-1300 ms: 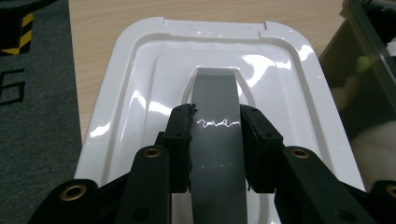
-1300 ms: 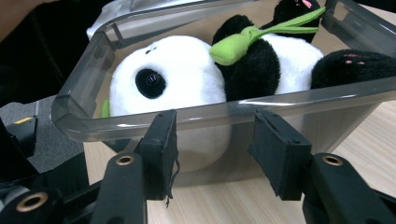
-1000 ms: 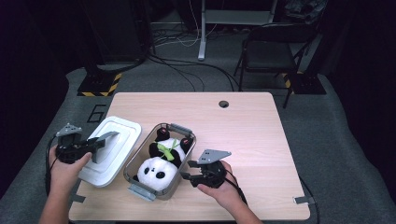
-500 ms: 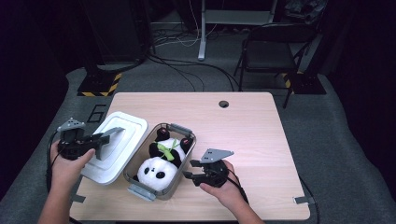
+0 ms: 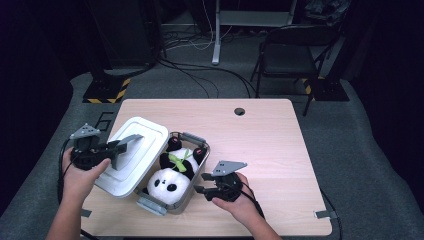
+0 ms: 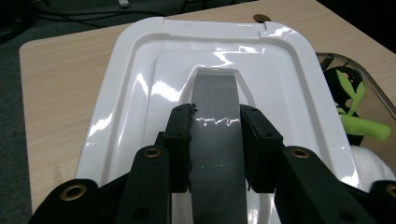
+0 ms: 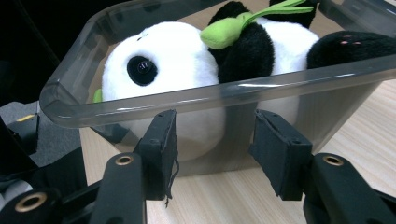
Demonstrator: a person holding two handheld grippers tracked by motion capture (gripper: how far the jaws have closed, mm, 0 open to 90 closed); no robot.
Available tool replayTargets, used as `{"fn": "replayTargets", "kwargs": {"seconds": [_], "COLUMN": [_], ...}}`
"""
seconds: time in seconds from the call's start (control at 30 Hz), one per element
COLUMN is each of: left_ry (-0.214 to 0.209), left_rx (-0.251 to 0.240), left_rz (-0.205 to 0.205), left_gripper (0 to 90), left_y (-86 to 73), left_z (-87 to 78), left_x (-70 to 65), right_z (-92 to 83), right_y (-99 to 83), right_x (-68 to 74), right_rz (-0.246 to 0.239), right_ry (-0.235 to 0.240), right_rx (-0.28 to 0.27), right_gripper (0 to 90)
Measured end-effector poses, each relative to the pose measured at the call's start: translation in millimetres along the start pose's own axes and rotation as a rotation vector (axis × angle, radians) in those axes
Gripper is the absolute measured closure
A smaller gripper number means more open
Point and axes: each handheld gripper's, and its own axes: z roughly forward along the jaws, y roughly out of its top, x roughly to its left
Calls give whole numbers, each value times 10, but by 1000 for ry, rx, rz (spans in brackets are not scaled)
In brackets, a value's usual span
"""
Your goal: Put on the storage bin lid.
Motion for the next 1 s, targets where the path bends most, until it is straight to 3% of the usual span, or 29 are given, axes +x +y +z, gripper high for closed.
{"fn": "replayTargets", "kwargs": {"seconds": [0.53,0.8,1.0], "left_ry": [-20,-38,-68], "left_rx": [-7,2,15], "left_rz": [19,31,55], "left_gripper": [667,666,667], "left_y": [26,45,81], "left_z": [-57,29,144], "left_x": [-125,-220,-330], "right_z": [156,264,206], "right_y": [86,136,101], "right_x": [26,71,29], "right_rz": [-20,-34,-23], "right_ry": [26,30,17], "right_rx": [1,12,8], "right_gripper": [466,459,450]}}
